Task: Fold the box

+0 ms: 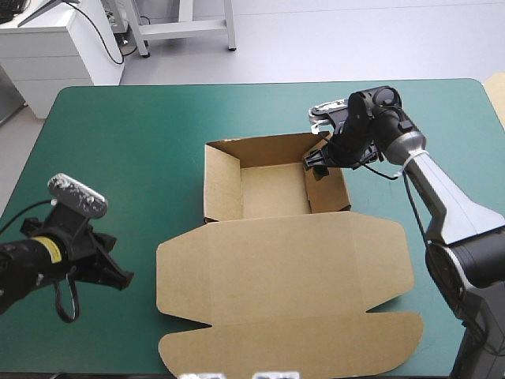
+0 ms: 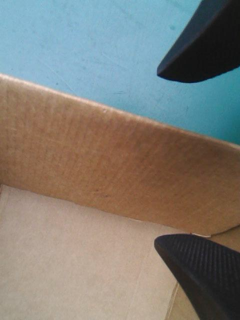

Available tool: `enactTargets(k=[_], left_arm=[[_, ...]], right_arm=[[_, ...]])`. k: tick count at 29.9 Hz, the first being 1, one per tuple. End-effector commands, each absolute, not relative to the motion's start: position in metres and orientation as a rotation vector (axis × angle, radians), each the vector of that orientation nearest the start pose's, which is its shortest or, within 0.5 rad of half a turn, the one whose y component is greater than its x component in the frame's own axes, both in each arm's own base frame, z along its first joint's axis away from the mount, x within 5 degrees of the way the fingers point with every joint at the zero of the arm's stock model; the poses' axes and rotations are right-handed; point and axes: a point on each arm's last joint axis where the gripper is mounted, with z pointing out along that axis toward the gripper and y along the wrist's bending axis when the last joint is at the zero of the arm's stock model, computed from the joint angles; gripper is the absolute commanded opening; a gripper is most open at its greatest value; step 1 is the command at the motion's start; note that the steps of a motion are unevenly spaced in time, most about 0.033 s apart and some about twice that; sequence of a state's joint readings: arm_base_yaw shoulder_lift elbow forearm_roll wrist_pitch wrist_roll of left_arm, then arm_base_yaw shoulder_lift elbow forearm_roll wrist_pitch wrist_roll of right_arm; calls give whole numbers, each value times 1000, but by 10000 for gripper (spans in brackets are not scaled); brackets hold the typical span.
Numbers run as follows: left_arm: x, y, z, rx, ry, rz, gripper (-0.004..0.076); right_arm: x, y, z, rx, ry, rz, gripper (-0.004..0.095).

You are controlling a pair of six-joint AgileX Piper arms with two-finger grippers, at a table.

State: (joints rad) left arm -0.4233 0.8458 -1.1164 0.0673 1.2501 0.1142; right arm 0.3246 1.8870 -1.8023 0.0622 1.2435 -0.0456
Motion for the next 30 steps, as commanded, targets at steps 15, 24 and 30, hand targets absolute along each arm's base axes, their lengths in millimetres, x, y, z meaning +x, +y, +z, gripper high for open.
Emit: enactTargets(k=[15,24,30], left_arm=[[61,-21,335,622,2444,-55,-6],[62,-22,336,617,2424,-57,-8],[61,-21,336,620,2437,-54,-8]], right_arm=[[398,139,302,-517,2751,148,12],[397,139,302,-518,2762,150,-21],[404,122,303,-489,2742,59,-21]])
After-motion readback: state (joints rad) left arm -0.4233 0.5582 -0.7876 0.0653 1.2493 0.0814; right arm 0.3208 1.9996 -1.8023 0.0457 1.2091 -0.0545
